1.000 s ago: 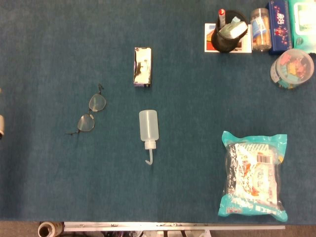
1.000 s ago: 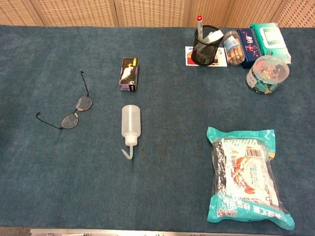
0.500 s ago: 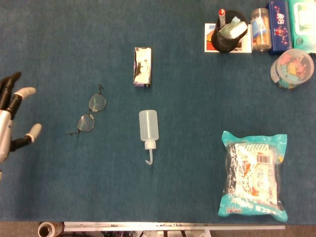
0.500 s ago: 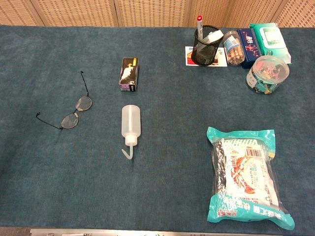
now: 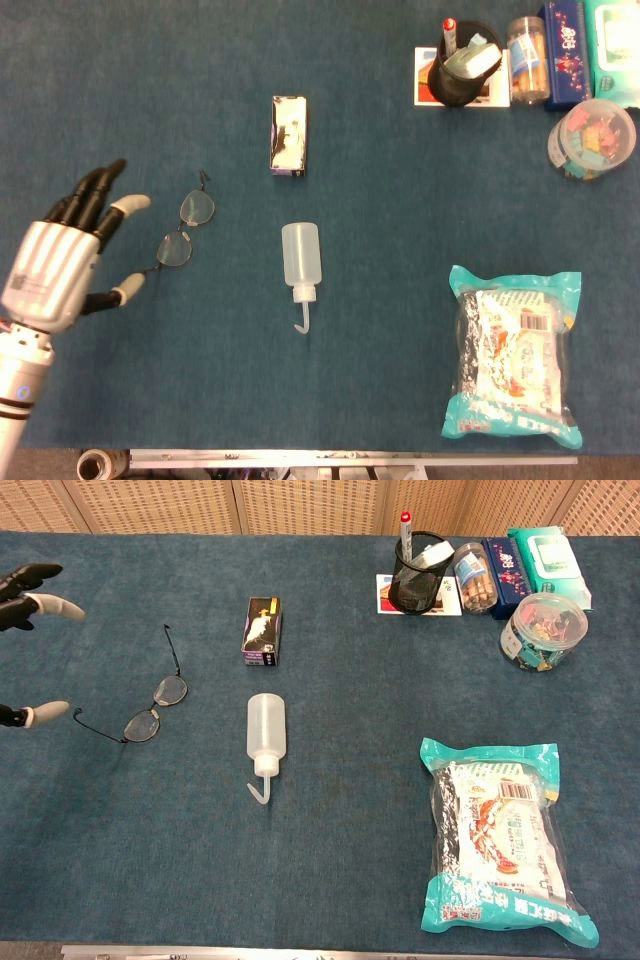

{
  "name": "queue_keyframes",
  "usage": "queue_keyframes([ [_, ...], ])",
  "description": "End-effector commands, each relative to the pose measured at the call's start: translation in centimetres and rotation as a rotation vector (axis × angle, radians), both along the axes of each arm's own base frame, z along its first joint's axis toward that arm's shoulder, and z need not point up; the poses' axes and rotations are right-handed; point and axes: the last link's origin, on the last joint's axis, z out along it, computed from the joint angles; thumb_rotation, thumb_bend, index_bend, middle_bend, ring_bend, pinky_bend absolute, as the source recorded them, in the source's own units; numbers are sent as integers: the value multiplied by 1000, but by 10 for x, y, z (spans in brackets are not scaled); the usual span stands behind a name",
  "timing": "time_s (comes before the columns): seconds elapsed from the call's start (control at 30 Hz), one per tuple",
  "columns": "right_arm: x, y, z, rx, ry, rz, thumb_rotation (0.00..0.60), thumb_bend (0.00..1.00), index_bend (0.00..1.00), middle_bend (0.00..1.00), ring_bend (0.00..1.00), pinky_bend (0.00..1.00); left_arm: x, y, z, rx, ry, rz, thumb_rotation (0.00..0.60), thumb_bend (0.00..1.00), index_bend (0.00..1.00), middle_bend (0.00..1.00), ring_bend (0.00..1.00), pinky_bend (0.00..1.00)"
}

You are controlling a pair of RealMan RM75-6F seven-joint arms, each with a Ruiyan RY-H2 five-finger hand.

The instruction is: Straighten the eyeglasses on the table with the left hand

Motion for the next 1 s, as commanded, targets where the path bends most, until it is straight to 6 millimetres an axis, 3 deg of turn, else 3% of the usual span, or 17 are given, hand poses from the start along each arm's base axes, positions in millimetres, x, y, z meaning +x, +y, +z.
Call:
queue_keyframes([
  [0.03,-2,1,1,-1,0,-4,600,214,553,396,305,346,4,-1,-5,-14,-4,-15,600,181,191,0,54,238],
  [0.47,-7,5,2,-4,-5,-13,600,215,553,396,304,346,21,3,-25,-62,-52,-69,600,181,191,0,43,234],
  [1.0,-9,6,0,-1,-5,-25,600,215,553,396,305,346,18,23,-54,-1,-40,-66,600,181,191,0,0,136],
])
